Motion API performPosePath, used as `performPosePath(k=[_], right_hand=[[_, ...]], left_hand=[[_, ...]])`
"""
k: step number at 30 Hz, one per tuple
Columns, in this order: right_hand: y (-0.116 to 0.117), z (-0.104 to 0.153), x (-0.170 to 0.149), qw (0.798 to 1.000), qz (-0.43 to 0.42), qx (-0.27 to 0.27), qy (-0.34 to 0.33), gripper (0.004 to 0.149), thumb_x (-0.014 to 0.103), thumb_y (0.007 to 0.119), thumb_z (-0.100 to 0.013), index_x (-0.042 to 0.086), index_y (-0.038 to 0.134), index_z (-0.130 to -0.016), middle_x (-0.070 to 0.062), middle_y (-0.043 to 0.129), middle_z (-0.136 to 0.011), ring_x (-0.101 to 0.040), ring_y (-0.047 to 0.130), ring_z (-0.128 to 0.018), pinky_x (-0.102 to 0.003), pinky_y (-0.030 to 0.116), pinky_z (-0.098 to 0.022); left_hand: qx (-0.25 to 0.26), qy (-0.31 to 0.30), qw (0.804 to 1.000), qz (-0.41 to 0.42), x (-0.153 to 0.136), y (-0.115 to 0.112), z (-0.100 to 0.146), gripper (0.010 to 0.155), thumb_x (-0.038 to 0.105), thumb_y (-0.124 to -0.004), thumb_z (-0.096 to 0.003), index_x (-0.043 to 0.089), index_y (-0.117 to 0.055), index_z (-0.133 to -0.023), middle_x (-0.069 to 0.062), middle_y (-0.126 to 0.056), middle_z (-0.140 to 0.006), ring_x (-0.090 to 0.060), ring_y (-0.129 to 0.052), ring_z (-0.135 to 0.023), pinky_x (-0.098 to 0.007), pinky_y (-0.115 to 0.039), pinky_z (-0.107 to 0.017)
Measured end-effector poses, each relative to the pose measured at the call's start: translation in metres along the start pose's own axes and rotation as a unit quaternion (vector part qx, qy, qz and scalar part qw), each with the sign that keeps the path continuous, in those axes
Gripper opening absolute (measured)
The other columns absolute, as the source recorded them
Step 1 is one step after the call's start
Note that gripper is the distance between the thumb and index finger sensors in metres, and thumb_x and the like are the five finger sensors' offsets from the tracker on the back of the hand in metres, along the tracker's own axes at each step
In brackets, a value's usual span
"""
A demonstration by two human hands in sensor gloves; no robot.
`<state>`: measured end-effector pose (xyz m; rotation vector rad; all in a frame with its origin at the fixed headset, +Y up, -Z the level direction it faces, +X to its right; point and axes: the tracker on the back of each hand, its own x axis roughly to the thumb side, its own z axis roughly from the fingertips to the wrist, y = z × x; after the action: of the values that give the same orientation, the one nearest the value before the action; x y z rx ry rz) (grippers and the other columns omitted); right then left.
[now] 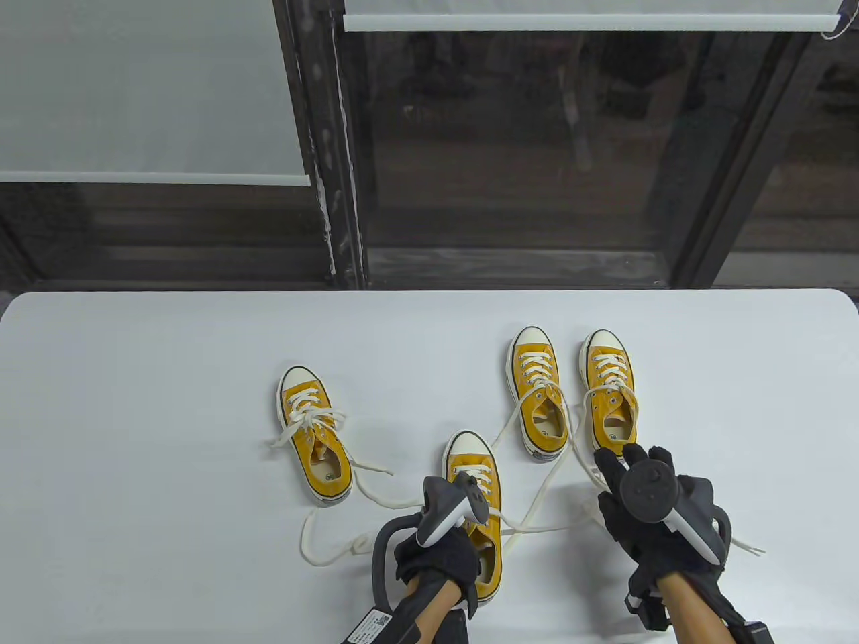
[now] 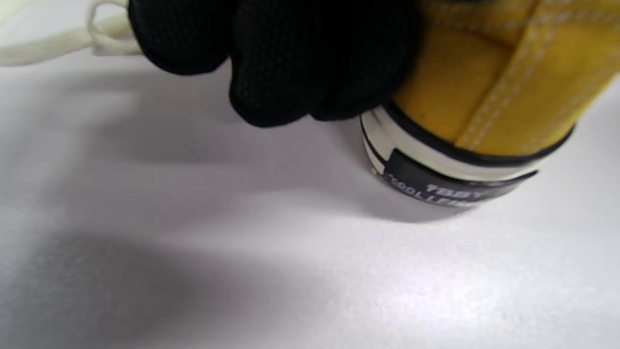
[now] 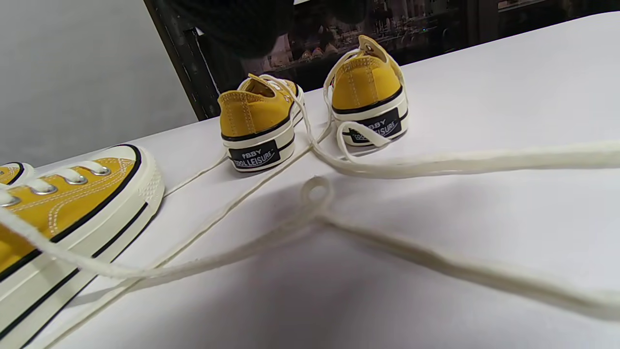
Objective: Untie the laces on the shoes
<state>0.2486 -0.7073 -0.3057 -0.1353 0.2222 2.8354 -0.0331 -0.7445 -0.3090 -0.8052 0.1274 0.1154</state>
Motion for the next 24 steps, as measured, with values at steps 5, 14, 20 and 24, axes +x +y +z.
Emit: performPosePath(k=[5, 14, 20, 24], right_hand=[[-0.002, 0.001, 0.001, 1.0, -0.007, -0.008, -0.002, 0.061, 0.04, 0.064, -0.065, 0.036, 0.035, -0.118, -0.01, 0.024, -0.123, -0.044, 0.012, -0.112, -0.069, 0.025, -0.074], [-0.003, 0.001, -0.002, 1.0, -0.019, -0.021, 0.004, 0.061, 0.04, 0.065, -0.065, 0.037, 0.034, -0.118, -0.01, 0.025, -0.123, -0.045, 0.013, -0.111, -0.069, 0.026, -0.074], [-0.004, 0.001, -0.003, 1.0, -0.024, -0.02, 0.005, 0.062, 0.04, 0.065, -0.065, 0.037, 0.034, -0.118, -0.01, 0.024, -0.123, -0.045, 0.014, -0.111, -0.069, 0.026, -0.074], [-0.004, 0.002, 0.0, 1.0, -0.023, -0.021, -0.001, 0.062, 0.042, 0.065, -0.065, 0.037, 0.034, -0.118, -0.01, 0.025, -0.123, -0.045, 0.014, -0.112, -0.069, 0.026, -0.074]], left_hand=[[0.052, -0.033, 0.995, 0.084, -0.015, 0.033, 0.011, 0.047, 0.037, -0.067, -0.0613, 0.004, -0.078, -0.093, 0.003, -0.098, -0.041, -0.01, -0.095, -0.03, -0.045, -0.081, -0.044], [0.136, 0.007, 0.984, 0.117, 0.002, 0.101, -0.014, 0.047, 0.039, -0.066, -0.0623, 0.008, -0.074, -0.098, 0.003, -0.097, -0.048, -0.012, -0.094, -0.039, -0.047, -0.077, -0.052], [0.137, 0.051, 0.983, 0.107, 0.018, 0.125, -0.061, 0.047, 0.039, -0.065, -0.0624, 0.01, -0.073, -0.099, 0.002, -0.096, -0.05, -0.013, -0.093, -0.041, -0.047, -0.075, -0.055], [0.133, 0.076, 0.983, 0.102, 0.026, 0.135, -0.087, 0.047, 0.039, -0.064, -0.0626, 0.011, -0.072, -0.099, 0.003, -0.096, -0.051, -0.013, -0.093, -0.043, -0.047, -0.075, -0.057]])
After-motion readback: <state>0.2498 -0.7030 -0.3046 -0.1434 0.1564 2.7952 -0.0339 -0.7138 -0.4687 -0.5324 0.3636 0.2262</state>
